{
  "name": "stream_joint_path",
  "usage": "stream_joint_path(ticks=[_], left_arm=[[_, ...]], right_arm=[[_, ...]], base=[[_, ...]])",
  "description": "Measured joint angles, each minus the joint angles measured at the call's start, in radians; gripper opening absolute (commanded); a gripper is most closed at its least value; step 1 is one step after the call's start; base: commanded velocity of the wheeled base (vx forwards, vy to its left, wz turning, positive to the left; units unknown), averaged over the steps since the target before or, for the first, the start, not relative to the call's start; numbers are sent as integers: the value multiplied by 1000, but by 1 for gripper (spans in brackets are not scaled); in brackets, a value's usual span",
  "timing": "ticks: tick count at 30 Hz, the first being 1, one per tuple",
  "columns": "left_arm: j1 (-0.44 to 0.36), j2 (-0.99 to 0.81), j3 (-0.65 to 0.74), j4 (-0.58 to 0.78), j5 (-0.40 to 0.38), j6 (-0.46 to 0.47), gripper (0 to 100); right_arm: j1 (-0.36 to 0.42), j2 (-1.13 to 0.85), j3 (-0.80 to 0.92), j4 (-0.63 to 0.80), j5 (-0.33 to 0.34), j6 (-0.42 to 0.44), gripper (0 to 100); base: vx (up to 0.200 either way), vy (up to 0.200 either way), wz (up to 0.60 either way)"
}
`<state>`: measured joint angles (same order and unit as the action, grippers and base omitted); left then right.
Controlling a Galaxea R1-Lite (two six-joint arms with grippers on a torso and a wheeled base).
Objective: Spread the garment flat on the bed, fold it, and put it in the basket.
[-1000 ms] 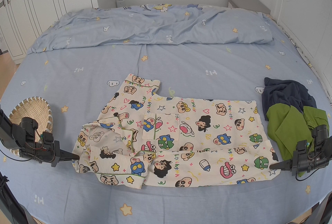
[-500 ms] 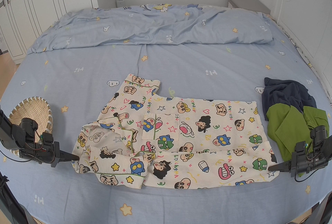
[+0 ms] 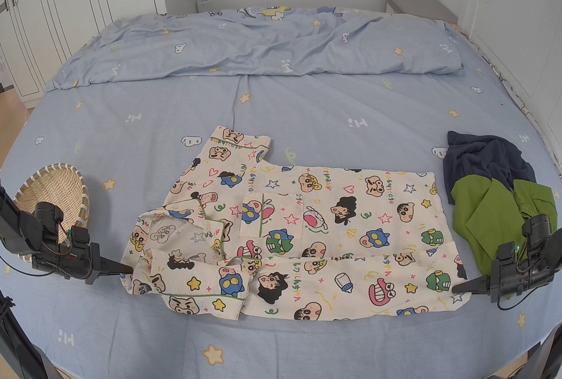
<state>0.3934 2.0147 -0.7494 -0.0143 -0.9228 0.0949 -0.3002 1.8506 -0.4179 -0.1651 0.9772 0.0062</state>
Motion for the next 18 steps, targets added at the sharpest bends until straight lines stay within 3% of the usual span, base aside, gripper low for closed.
stream_joint_path(ticks=[5, 18], left_arm=[[0, 0, -9, 51, 2, 31, 0], [8, -1, -17, 66, 7, 37, 0]], right_arm=[[3, 4, 4, 16, -66, -1, 0], [3, 13, 3, 65, -92, 2, 0]], base=[[0, 0, 0], [0, 0, 0]])
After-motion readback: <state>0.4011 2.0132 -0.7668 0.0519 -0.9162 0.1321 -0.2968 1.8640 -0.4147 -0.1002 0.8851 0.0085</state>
